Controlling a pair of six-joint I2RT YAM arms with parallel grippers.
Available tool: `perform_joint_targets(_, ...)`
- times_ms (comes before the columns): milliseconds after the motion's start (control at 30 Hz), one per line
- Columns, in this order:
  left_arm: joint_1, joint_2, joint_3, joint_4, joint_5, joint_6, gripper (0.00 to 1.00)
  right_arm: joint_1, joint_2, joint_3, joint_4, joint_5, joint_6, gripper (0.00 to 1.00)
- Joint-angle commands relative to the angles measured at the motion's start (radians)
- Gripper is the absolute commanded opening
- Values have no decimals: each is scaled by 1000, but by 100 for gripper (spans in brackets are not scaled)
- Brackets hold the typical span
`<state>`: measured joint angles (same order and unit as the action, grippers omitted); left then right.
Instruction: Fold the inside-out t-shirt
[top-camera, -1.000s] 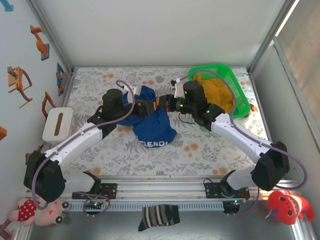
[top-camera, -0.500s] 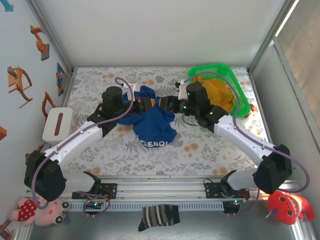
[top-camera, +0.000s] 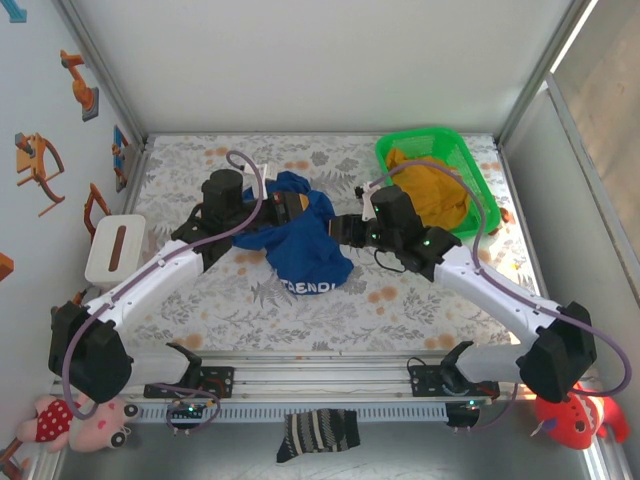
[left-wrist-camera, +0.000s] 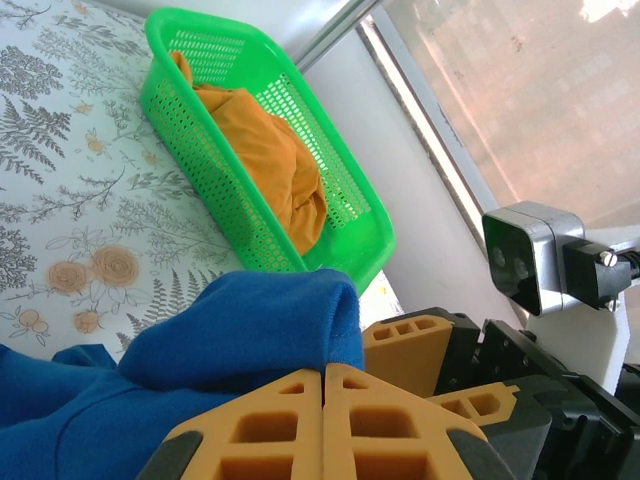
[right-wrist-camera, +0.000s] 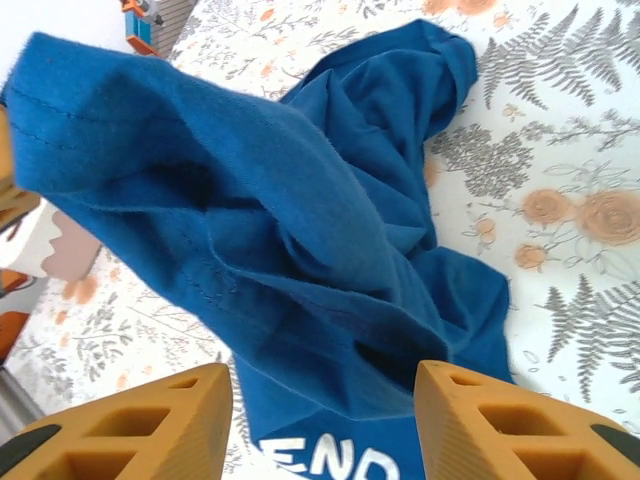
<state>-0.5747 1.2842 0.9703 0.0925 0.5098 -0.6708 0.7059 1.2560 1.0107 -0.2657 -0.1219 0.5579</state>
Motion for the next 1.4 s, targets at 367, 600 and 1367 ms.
perform_joint_targets(367, 17, -27, 23, 3, 27, -26, 0, -12, 132, 141, -55, 43, -128, 6)
perform_joint_targets(600, 141, -23, -11, -39, -4, -97, 0, -34, -12, 173, -29, -56, -102, 0)
perform_joint_targets(1367, 138, -54, -71, -172, 11, 32, 77, -34, -5, -18, 145, -123, 30, 0)
